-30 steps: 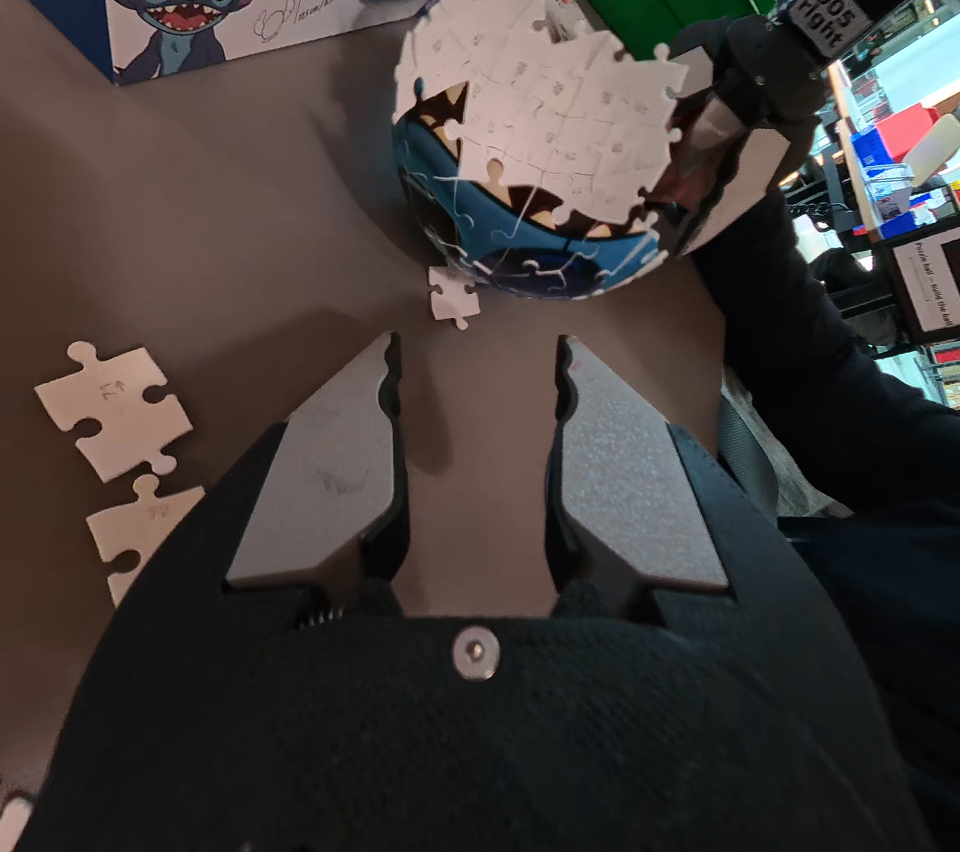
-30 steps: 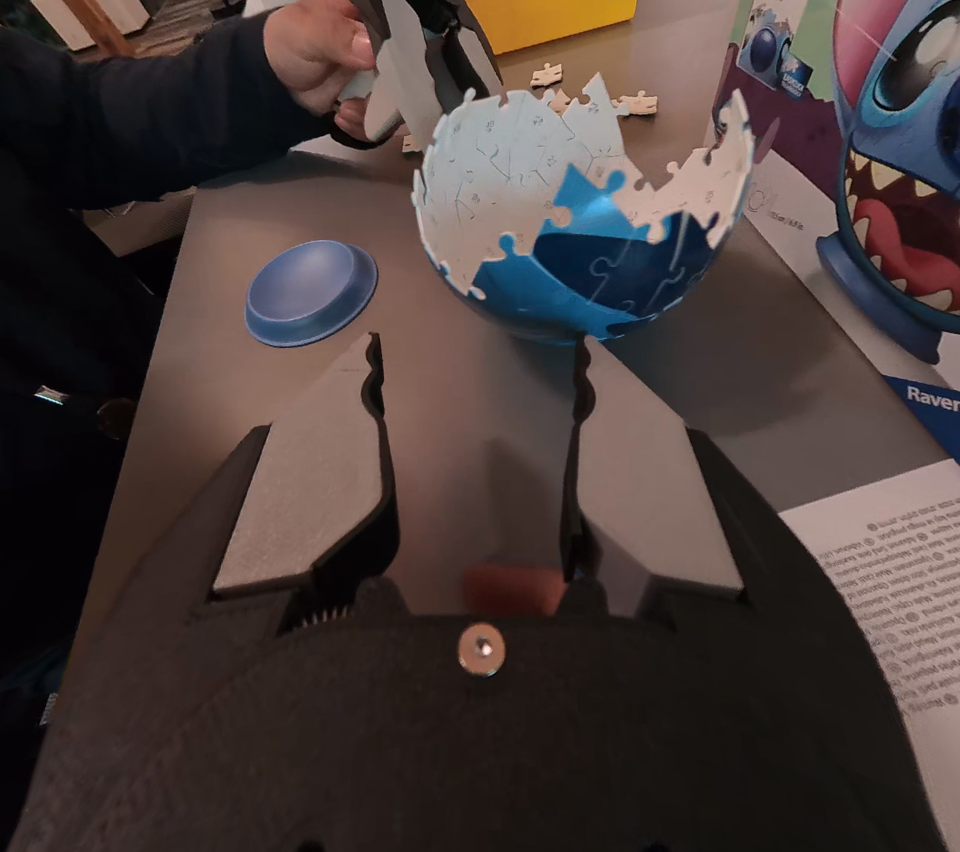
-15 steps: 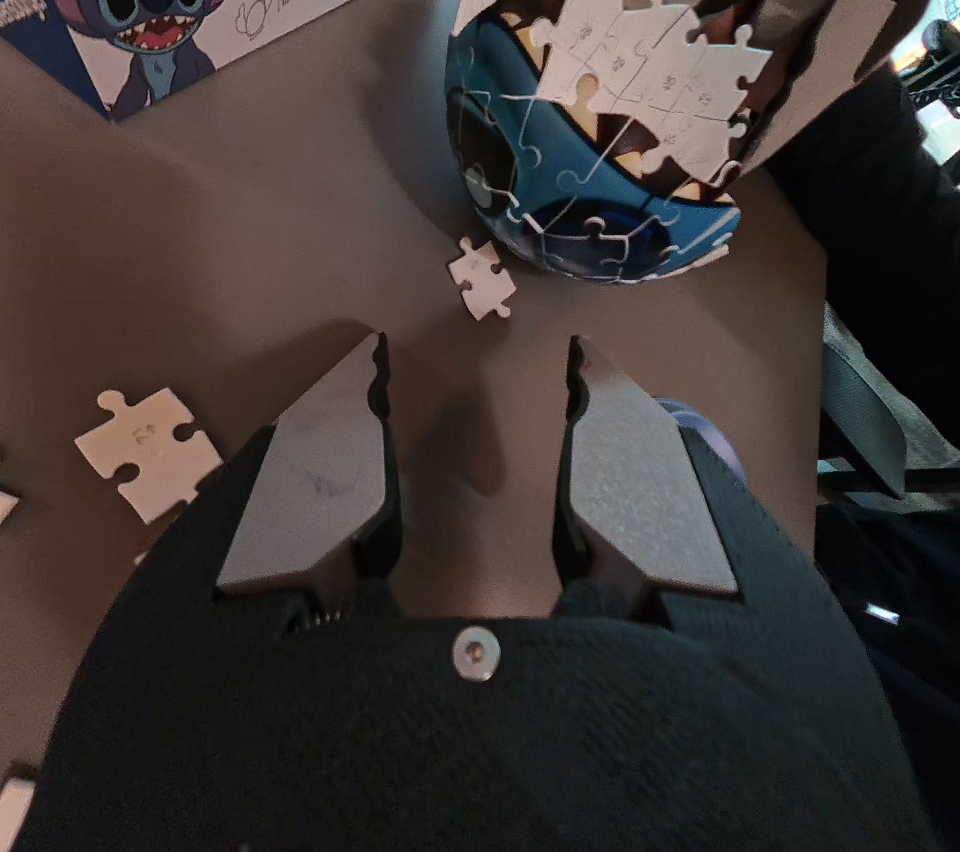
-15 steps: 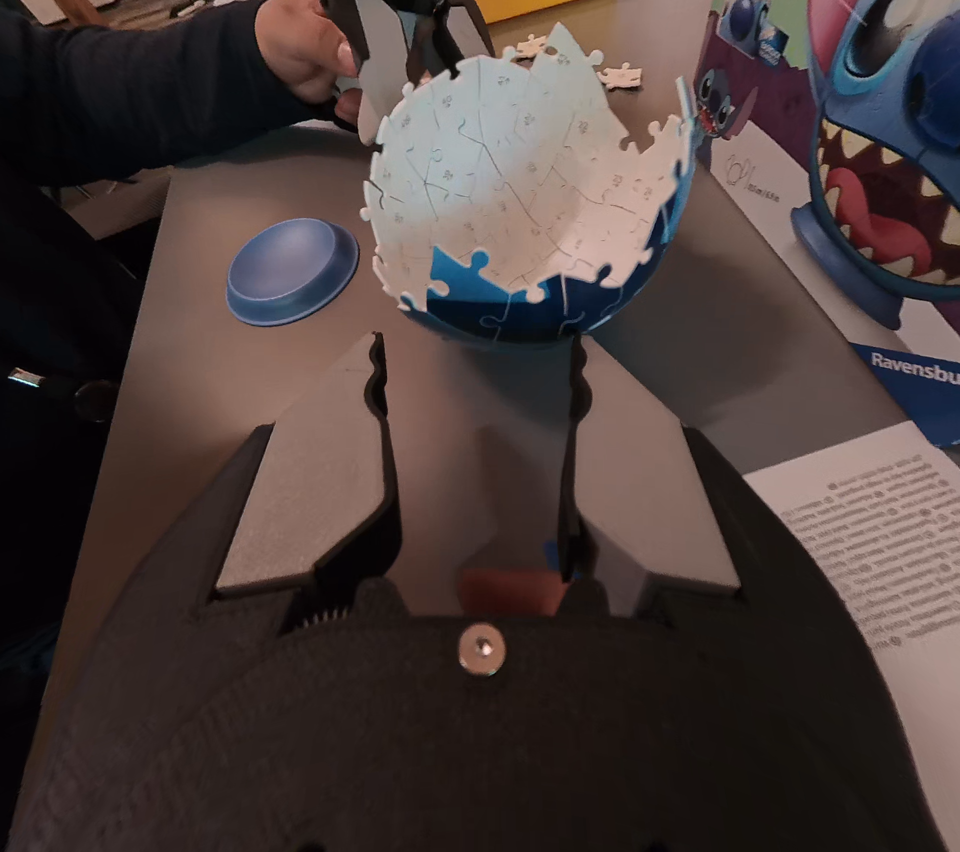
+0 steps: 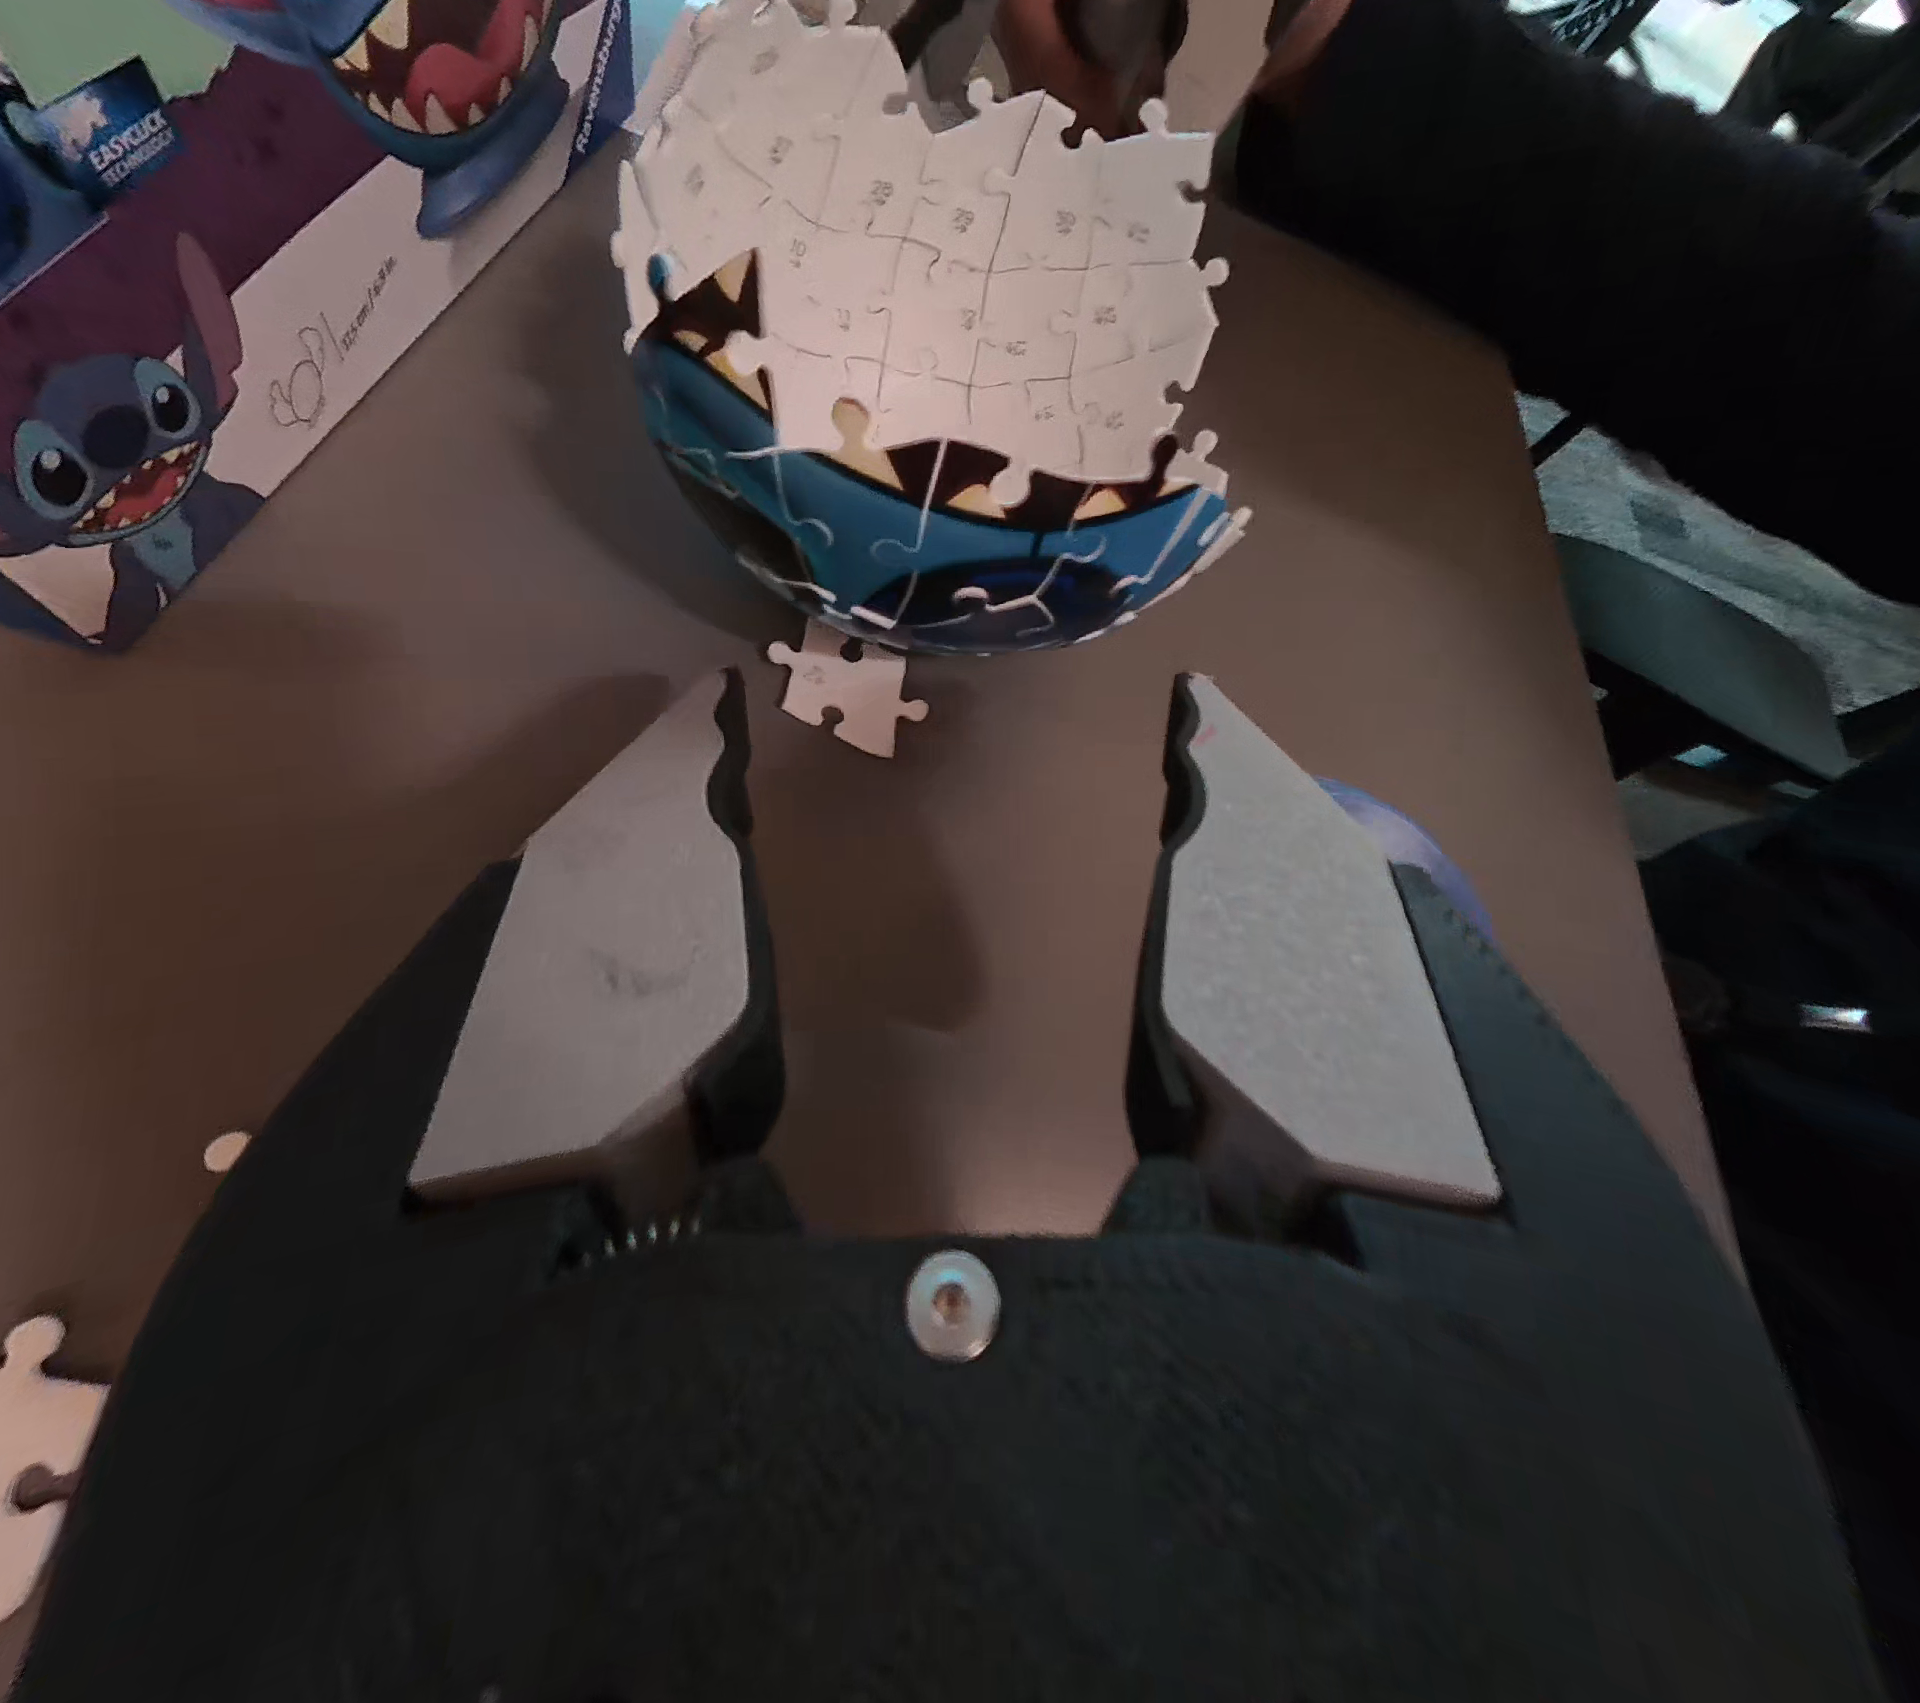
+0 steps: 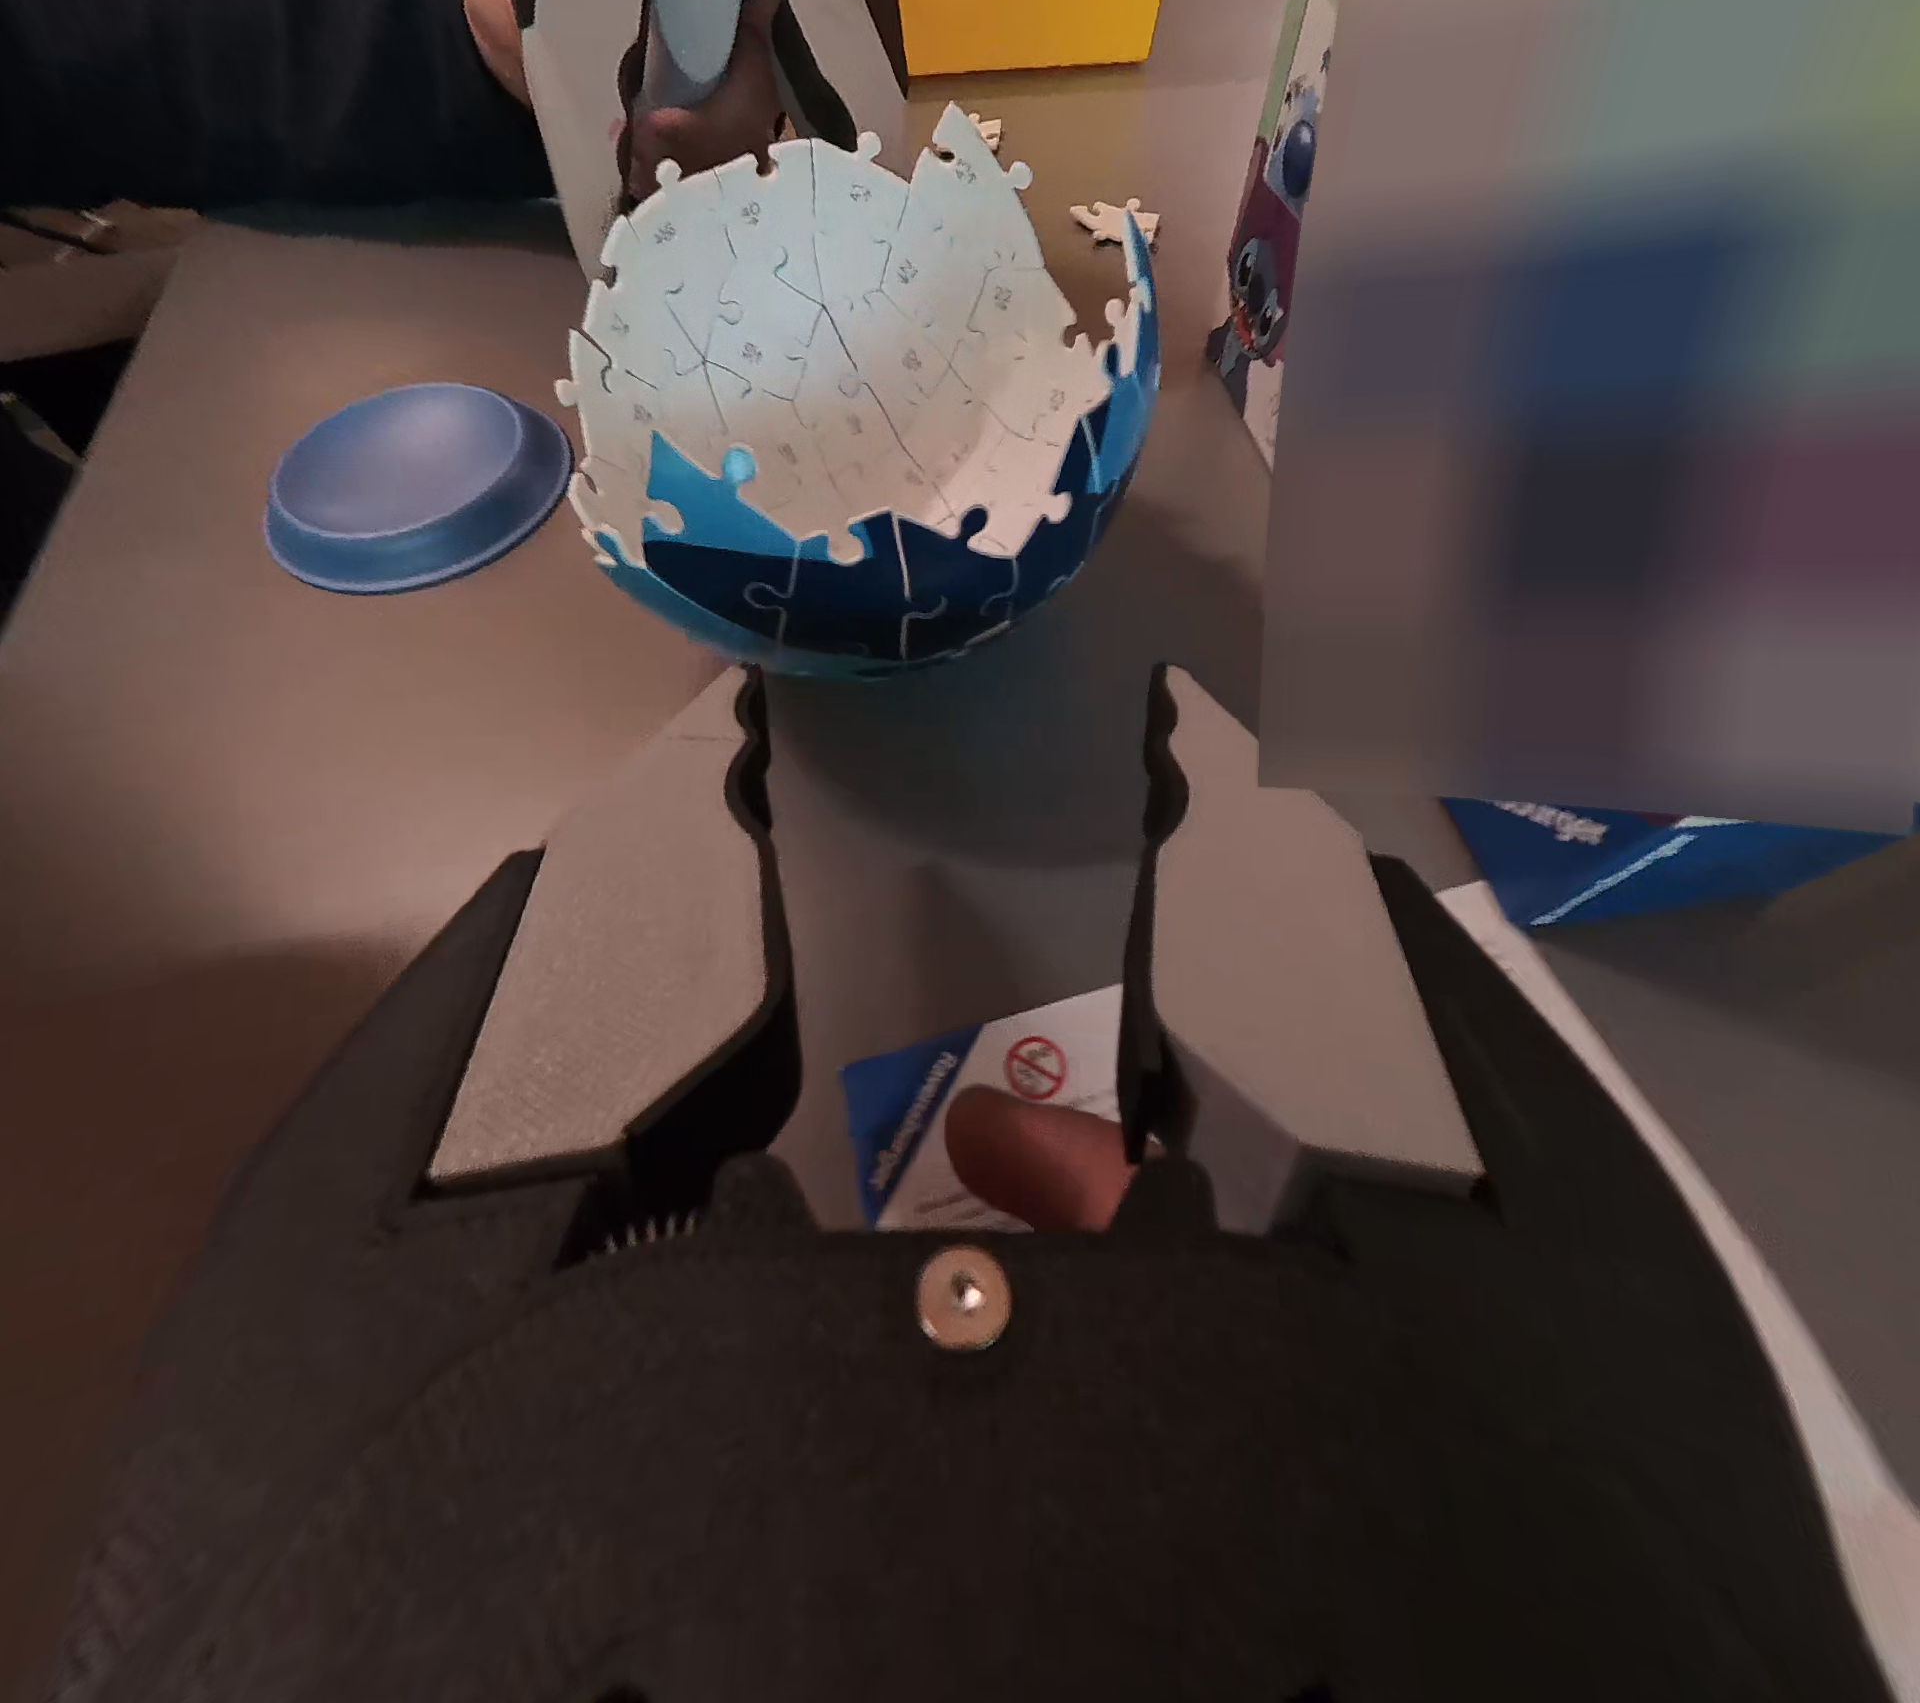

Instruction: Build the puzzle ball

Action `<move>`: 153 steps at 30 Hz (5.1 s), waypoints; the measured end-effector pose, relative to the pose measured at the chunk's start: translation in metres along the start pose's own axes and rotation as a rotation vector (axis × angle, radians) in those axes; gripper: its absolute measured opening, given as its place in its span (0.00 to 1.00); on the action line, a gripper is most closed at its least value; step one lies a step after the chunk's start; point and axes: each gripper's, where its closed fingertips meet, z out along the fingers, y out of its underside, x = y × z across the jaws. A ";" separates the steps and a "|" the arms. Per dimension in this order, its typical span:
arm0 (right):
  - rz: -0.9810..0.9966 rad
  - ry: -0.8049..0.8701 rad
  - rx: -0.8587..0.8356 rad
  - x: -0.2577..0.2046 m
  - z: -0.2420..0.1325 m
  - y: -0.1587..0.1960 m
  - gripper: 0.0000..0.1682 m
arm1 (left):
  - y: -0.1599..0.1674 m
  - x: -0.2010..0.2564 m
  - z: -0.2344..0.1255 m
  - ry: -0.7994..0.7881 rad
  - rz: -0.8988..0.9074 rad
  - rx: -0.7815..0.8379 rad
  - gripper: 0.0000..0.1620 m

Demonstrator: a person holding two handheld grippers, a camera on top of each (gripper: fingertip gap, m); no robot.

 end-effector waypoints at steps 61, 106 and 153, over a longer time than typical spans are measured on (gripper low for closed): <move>-0.189 -0.078 -0.049 -0.044 0.036 -0.024 0.49 | 0.003 0.017 0.006 -0.097 0.185 -0.086 0.49; -0.233 -0.003 -0.092 -0.160 0.073 -0.018 0.46 | 0.083 0.101 -0.039 -0.100 0.200 -0.140 0.51; -0.153 -0.126 -0.316 -0.032 0.129 -0.003 0.23 | 0.070 0.032 -0.109 -0.361 0.005 0.204 0.45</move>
